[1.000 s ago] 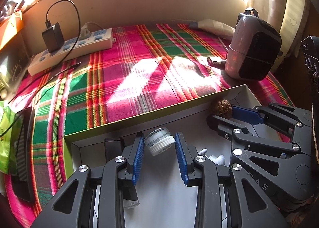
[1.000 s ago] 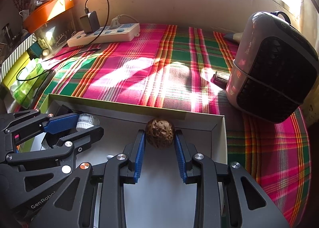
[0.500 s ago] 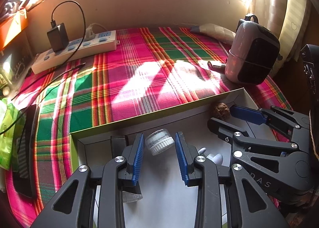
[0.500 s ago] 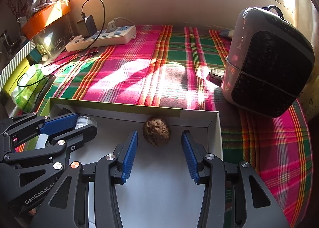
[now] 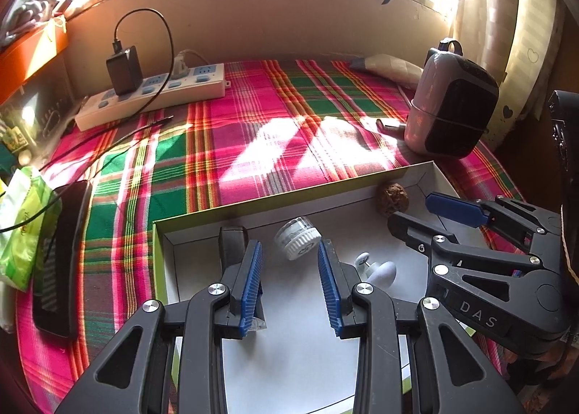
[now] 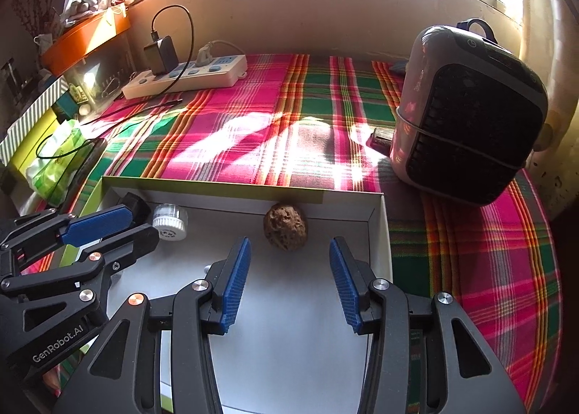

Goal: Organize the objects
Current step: 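Open both grippers to drop the white container and walnut into the box, then move both grippers back from the box toward the objects on the cloth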

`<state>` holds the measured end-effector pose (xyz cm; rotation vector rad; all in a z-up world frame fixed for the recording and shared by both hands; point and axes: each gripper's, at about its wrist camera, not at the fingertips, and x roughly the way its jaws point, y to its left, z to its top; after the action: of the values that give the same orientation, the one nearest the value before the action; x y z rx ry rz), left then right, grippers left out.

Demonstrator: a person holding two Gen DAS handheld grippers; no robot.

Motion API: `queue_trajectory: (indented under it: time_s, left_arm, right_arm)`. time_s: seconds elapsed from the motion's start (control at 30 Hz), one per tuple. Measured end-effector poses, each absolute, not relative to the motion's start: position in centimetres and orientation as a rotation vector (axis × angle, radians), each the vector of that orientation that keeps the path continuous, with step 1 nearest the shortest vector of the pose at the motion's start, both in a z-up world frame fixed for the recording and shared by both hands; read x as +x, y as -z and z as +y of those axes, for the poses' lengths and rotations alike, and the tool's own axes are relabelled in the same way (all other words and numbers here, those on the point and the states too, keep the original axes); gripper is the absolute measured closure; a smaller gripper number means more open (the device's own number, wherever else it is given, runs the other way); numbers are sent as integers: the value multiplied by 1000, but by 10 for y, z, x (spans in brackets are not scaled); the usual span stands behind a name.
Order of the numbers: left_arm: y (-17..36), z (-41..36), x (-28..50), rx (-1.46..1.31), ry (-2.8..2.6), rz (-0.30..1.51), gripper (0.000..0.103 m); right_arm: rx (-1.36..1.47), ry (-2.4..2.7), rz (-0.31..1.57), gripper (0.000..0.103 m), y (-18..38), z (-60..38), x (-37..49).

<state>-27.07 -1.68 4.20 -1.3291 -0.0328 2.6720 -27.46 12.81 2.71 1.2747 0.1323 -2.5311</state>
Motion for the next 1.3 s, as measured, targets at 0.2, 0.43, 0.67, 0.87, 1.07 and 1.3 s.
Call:
queue_trajectory:
  time_s: [0.2,0.43,0.67,0.87,1.07,1.3]
  left_arm:
    - [-49,-20,-256,-1312,-2690,-43,73]
    - [-55,-25,-240,-1294,-2707,-58,73]
    - [-59,-30,-223,-1279,-2724,-70,73]
    - [-63,-35,-208,-1254,-2739,-92,73]
    - [-63,-38,-195,-1246,-2748,-103,73]
    - [-63,-39,-182,-1237,-2750,-100,73]
  right_arm:
    - [1256,2540,141,56,-33,128,-263]
    - [1242,2541,126,56,-37,127,-249]
    - [1221,2535,98,56,-40,126,-234]
    - [1225,2519,17,56,-40,133,-224]
    - [1179,2505,-58,56,-48,142,-210]
    - [1146,2508,-108,56,-55,147,-198]
